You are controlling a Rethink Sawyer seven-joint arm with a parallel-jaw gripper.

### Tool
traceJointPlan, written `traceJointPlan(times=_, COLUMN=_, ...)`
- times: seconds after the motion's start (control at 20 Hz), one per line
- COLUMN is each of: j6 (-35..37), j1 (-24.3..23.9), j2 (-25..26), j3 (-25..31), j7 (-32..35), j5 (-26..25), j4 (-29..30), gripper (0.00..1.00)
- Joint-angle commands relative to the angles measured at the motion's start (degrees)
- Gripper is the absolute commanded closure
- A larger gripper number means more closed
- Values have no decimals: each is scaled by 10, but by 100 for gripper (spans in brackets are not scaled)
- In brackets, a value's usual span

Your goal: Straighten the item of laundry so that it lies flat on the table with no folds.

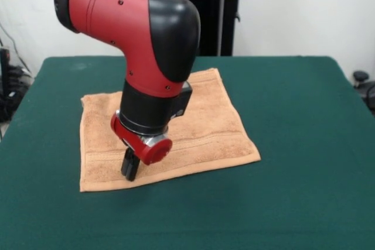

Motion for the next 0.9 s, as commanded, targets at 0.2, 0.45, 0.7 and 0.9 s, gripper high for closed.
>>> traceJointPlan(times=0.2, j6=26, j1=-36, j2=-34, j3=63, j7=79, j5=40, j4=54, gripper=100)
traceJointPlan(times=0.45, j6=22, j1=-30, j2=-30, j3=62, j7=88, j5=42, j4=55, gripper=100)
traceJointPlan(times=0.7, j6=22, j1=-24, j2=-27, j3=61, j7=93, j5=46, j4=56, gripper=100)
traceJointPlan(times=0.9, j6=24, j1=-20, j2=-21, j3=56, j7=99, j5=53, j4=49, gripper=100)
